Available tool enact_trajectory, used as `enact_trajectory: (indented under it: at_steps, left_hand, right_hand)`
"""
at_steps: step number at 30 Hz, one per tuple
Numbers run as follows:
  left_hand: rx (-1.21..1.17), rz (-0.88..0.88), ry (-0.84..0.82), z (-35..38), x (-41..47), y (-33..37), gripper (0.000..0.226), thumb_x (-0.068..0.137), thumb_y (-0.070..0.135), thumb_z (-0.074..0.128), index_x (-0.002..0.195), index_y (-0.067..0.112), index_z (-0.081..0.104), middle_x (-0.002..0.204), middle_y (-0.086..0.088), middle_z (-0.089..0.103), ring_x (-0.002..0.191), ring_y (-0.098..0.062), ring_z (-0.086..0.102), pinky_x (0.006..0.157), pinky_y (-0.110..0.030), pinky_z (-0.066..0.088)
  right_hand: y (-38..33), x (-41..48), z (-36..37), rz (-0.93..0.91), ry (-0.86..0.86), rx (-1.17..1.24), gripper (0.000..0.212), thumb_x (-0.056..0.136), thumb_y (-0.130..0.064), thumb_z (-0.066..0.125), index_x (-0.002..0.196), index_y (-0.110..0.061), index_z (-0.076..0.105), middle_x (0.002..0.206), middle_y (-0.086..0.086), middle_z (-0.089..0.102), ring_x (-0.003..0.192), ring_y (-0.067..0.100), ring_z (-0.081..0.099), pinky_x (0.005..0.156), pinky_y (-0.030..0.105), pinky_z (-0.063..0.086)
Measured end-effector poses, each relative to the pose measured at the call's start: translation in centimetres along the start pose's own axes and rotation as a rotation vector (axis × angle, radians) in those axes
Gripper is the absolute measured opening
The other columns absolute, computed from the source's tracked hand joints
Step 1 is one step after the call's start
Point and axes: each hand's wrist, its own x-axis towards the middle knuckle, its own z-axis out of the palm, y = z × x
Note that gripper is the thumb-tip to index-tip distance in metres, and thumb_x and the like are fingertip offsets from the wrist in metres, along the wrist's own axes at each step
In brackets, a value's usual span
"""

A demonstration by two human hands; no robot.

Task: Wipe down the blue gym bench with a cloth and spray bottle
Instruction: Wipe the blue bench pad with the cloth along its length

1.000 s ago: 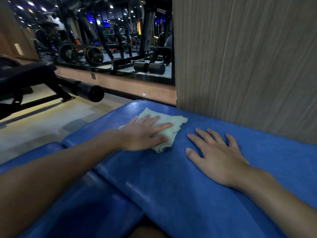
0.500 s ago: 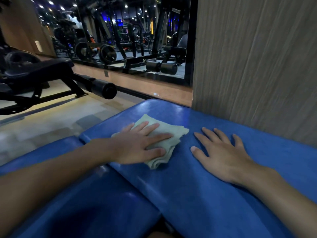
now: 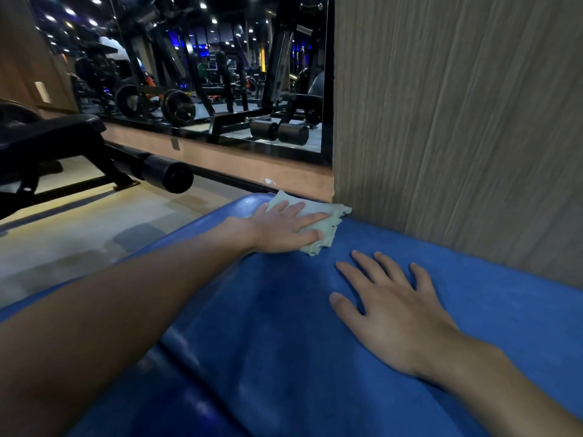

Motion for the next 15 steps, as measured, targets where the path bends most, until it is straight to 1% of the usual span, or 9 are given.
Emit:
enact_trajectory:
  at_steps: [3, 6, 10, 13, 15]
  left_hand:
    - [0.025, 0.021, -0.01, 0.3, -4.0, -0.4, 0.056, 0.097, 0.068, 0.019, 0.149, 0.059, 0.0, 0.167, 0.003, 0.0, 0.153, -0.026, -0.003, 0.12, -0.054, 0.0]
    - [0.016, 0.049, -0.038, 0.6, -9.6, -1.4, 0.058, 0.092, 0.074, 0.015, 0.146, 0.064, -0.004, 0.167, 0.006, -0.006, 0.153, -0.02, -0.011, 0.121, -0.049, -0.006]
    - [0.065, 0.088, -0.069, 0.8, -17.2, -2.4, 0.058, 0.081, 0.079, -0.001, 0.134, 0.072, -0.024, 0.165, 0.011, -0.017, 0.149, -0.016, -0.023, 0.121, -0.043, -0.01]
    - [0.06, 0.078, -0.093, 0.9, -20.4, -2.9, 0.057, 0.083, 0.077, 0.001, 0.132, 0.072, -0.027, 0.161, 0.016, -0.025, 0.146, -0.012, -0.03, 0.121, -0.041, -0.013]
    - [0.061, 0.062, -0.106, 1.0, -20.4, -3.1, 0.056, 0.083, 0.077, 0.002, 0.132, 0.073, -0.026, 0.161, 0.017, -0.026, 0.146, -0.012, -0.03, 0.121, -0.041, -0.014]
  right_hand:
    - [0.0, -0.1, -0.1, 0.008, -0.007, 0.008, 0.066, 0.092, -0.066, 0.007, 0.154, -0.042, 0.004, 0.164, -0.016, -0.007, 0.15, 0.011, -0.012, 0.119, 0.052, -0.007]
    - [-0.1, -0.1, -0.1, 0.015, -0.008, 0.02, 0.067, 0.092, -0.067, 0.007, 0.154, -0.043, 0.006, 0.164, -0.016, -0.006, 0.15, 0.011, -0.01, 0.119, 0.052, -0.006]
    - [-0.1, -0.2, -0.4, 0.017, -0.034, 0.028, 0.066, 0.093, -0.066, 0.009, 0.154, -0.041, 0.008, 0.164, -0.016, -0.004, 0.15, 0.011, -0.009, 0.119, 0.052, -0.006]
    - [-0.3, -0.2, -0.9, 0.021, -0.048, -0.014, 0.066, 0.094, -0.066, 0.012, 0.154, -0.04, 0.011, 0.164, -0.014, -0.001, 0.151, 0.013, -0.007, 0.118, 0.055, -0.008]
    - [-0.8, 0.5, -1.3, 0.009, -0.014, -0.032, 0.064, 0.095, -0.064, 0.016, 0.153, -0.038, 0.018, 0.164, -0.012, 0.005, 0.151, 0.014, -0.005, 0.118, 0.057, -0.007]
